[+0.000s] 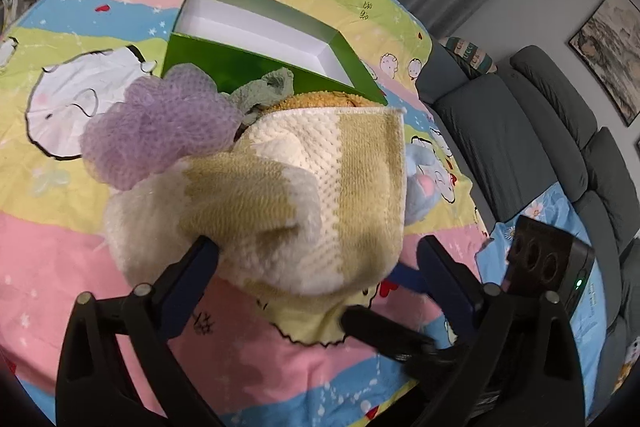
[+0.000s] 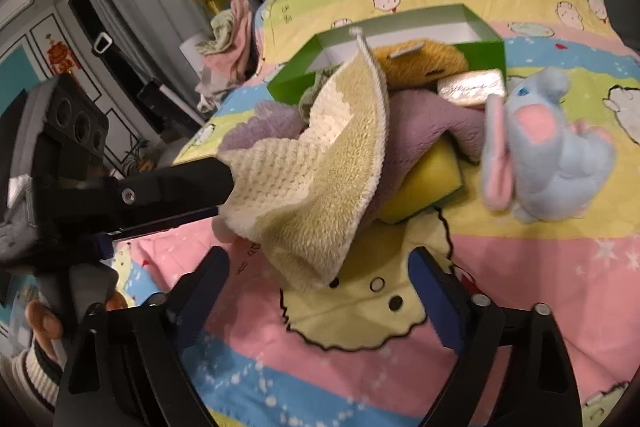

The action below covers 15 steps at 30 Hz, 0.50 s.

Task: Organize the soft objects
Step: 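Grasp the cream knitted towel with the right gripper and lift it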

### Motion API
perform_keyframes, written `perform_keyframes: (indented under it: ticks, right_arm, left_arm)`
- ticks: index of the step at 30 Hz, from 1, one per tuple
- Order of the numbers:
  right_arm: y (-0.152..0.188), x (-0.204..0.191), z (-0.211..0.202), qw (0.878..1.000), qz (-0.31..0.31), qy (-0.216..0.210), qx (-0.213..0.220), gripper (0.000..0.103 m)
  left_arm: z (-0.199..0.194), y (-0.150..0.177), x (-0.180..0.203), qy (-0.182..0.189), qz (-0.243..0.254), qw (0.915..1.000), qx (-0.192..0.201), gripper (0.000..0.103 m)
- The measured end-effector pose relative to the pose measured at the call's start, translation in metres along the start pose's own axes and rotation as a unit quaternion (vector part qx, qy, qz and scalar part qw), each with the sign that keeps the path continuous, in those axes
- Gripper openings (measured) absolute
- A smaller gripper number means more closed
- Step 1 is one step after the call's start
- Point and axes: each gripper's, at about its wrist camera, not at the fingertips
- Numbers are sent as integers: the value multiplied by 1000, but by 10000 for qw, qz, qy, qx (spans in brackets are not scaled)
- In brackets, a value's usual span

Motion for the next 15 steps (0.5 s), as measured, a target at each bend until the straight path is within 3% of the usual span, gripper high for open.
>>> perform_keyframes:
  ticks: [4, 5, 9, 10, 13, 15]
  right_arm:
    - [-1, 2, 12, 9996, 127, -175, -191, 57]
    - [0, 2, 14, 9994, 116, -225, -226, 51]
    - [3, -3, 18, 9992, 20, -272, -300, 41]
    - [3, -3, 19, 9990, 28, -293, -326, 33]
    - [3, -5, 16, 9989, 40, -379, -275, 14]
    - [2, -13, 7, 9986, -107, -492, -150, 9]
  left_arm:
    - [12, -3, -7, 144, -226, 9995, -175, 56]
    - [15, -3, -9, 140, -298, 9992, -223, 53]
    - [18, -3, -16, 192, -457, 9984, -259, 22]
    - [18, -3, -17, 219, -480, 9983, -252, 16]
    - [15, -3, -18, 217, -517, 9981, -239, 11]
    - [10, -2, -19, 318, -542, 9979, -187, 10]
Point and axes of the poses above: each gripper's, at about its wrist camera, not at the fingertips, and z roughly the way its jaws point, x to its right, y to its underside, and after that the axes turned 7 degrees about z, right-handed
